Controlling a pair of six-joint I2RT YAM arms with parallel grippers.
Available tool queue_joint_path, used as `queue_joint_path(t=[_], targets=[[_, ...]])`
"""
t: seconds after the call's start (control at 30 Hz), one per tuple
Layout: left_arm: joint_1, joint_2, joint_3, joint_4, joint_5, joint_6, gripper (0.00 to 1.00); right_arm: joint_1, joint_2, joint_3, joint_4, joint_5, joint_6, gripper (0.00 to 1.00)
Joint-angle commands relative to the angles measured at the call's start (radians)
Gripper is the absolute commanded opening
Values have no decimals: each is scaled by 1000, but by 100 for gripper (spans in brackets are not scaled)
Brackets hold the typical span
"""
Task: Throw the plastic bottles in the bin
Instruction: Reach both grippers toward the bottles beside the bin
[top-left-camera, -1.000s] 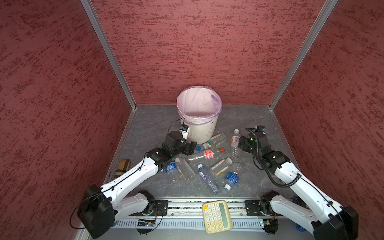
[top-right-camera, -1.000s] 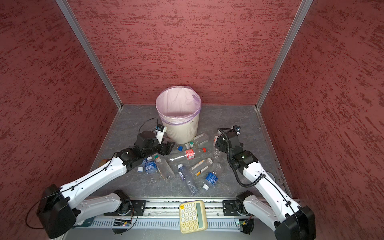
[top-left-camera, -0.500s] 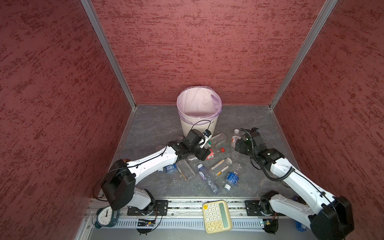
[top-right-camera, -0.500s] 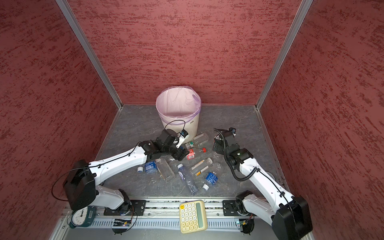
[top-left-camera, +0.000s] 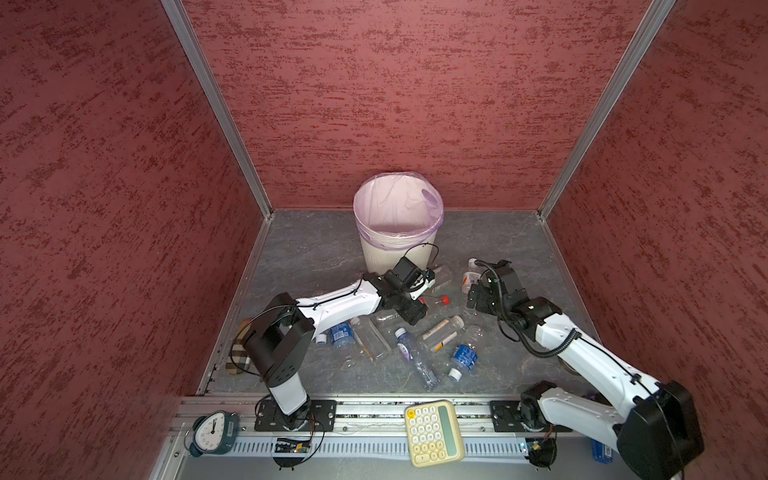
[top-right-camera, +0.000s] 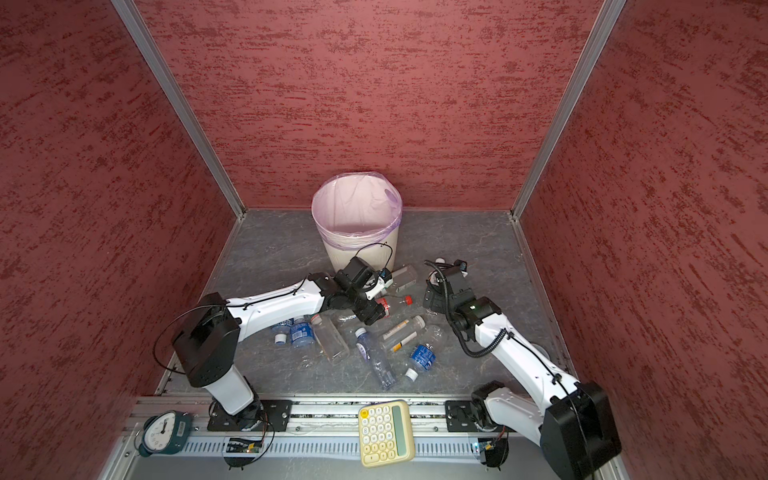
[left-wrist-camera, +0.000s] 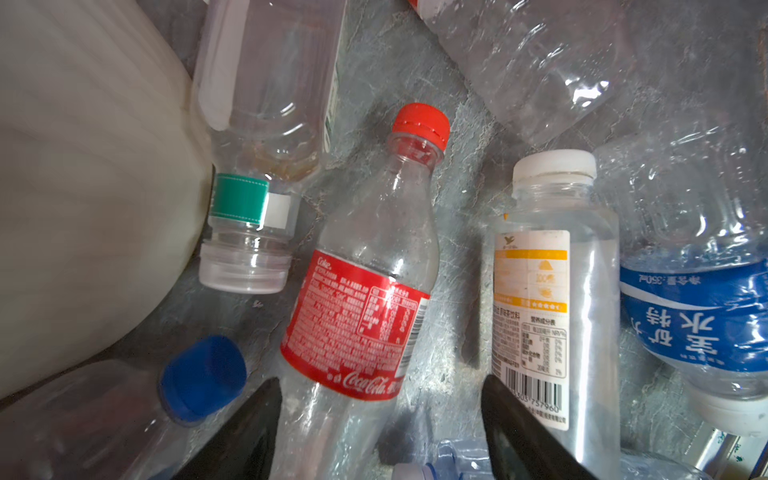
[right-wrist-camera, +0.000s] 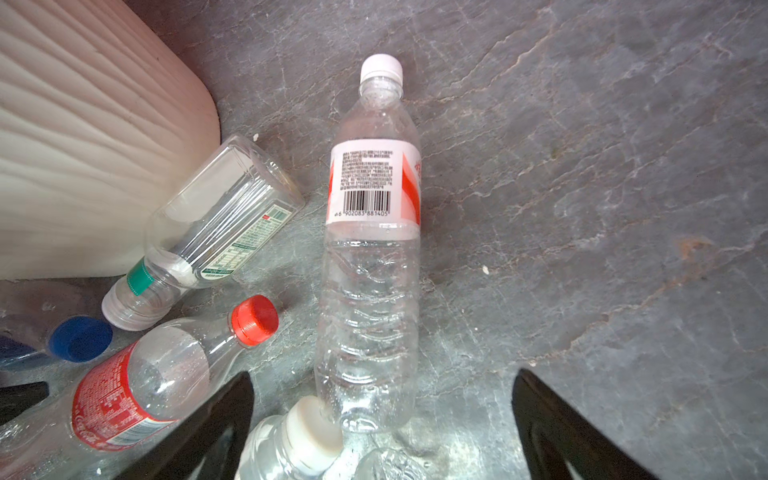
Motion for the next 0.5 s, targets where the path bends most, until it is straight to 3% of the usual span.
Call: queue_joint_path(t=[0.0, 0.47], targets=[[-6, 23, 24, -39, 14, 28, 76, 7, -5, -7, 12, -2, 1, 98], [-18, 143, 114, -98, -115, 69, 76, 7, 8, -23, 40, -15, -2, 99]])
